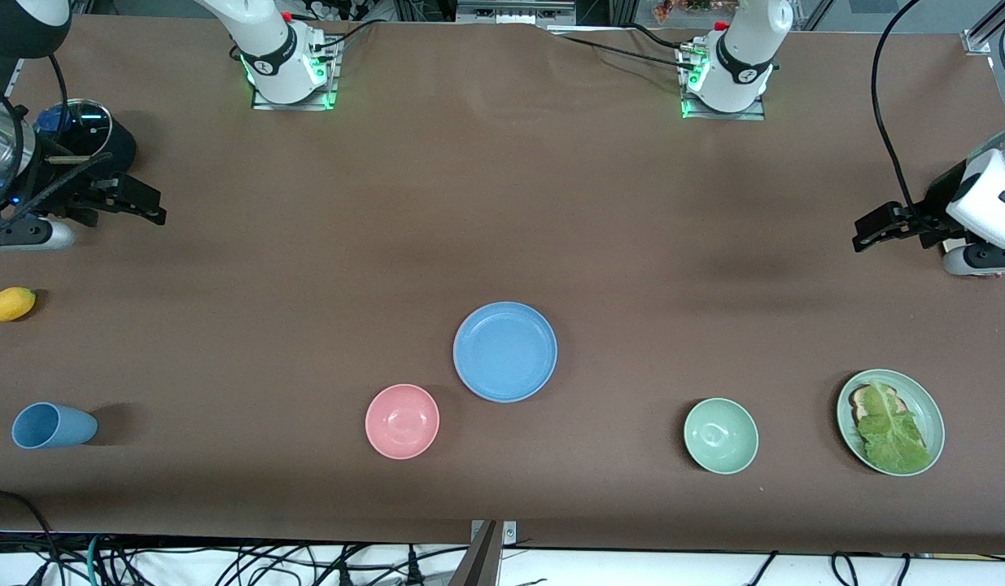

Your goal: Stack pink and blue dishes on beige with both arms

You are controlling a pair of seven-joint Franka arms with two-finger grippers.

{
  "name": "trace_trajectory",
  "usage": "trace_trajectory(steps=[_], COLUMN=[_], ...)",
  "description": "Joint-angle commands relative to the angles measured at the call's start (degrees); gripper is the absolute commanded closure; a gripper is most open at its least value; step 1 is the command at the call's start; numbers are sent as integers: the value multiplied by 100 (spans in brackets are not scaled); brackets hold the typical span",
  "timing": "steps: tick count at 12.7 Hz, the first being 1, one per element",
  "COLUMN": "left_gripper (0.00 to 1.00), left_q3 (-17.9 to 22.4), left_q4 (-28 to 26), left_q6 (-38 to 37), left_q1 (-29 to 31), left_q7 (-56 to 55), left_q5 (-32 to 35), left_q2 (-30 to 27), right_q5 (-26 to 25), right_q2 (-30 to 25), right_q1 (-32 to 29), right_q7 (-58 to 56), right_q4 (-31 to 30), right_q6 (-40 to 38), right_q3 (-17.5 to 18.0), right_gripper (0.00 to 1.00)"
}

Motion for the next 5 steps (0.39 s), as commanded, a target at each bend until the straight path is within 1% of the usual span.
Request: trace_trajectory(steps=[1, 5], left_gripper=[0, 0], left_q3=[0, 0], left_q4=[-21, -21], left_q6=[34, 34], left_q1=[-6, -6], left_q7=[64, 64], left_q5=[-69, -69], left_q2=[-38, -38], right_q5=[-99, -169], right_q2=[-4, -4], right_q1=[-14, -14], right_q7=[-75, -66], right_q4=[110, 102], right_q6=[-99, -99], right_q3=[40, 40], right_gripper=[0, 0])
